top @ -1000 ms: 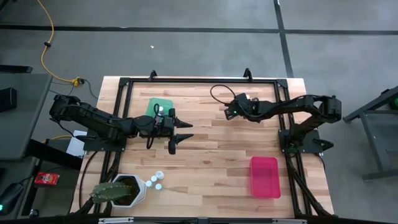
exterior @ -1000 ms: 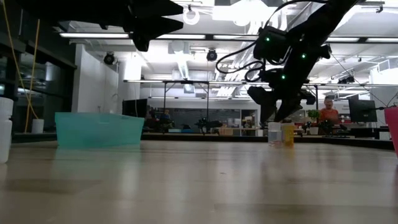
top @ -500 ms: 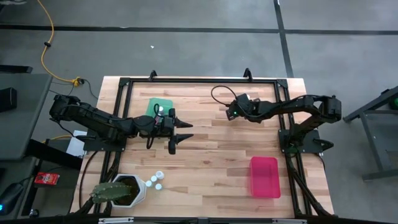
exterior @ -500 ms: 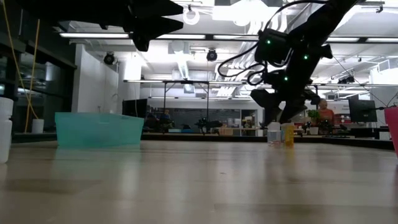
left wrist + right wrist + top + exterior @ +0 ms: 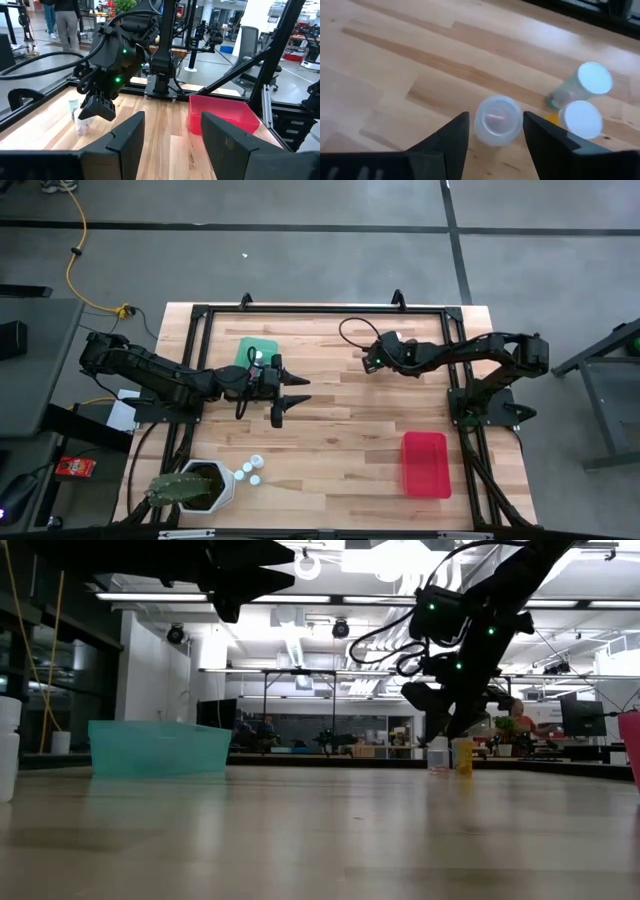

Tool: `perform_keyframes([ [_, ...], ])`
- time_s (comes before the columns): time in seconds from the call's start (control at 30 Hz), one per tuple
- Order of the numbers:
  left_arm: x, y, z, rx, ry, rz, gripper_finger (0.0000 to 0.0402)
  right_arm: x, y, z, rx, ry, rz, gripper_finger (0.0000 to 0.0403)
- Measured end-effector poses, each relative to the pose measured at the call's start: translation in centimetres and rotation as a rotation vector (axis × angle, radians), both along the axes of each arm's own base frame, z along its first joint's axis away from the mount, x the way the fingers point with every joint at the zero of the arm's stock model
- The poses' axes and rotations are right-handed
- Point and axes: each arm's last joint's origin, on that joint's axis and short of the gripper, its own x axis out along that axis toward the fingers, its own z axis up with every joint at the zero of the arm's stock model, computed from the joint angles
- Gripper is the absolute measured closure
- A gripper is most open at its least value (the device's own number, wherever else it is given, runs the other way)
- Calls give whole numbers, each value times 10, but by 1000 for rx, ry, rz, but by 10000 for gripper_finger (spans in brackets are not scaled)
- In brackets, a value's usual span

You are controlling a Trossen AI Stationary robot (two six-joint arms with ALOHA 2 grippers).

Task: Pick and place medicine bottles into bin by pill shape (circle, oval)
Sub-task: Put the transparent capsule bottle into the blue bin

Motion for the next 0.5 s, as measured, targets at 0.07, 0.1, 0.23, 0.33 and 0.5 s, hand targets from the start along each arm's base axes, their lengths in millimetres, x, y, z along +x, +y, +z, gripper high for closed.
perform_keyframes([
  [0.07, 0, 0, 0, 0, 0, 0, 220, 0, 0, 0, 7, 2, 2, 228],
  [0.1, 0, 0, 0, 0, 0, 0, 220, -1, 0, 0, 8, 4, 0, 228],
  [0.23, 0, 0, 0, 0, 0, 0, 220, 0, -1, -4, 9, 8, -20, 229],
  [0.33, 0, 0, 0, 0, 0, 0, 220, 5, -3, -11, -10, 18, -11, 229],
  [0.5, 0, 0, 0, 0, -1, 0, 220, 10, -5, -13, -63, 11, -6, 229],
])
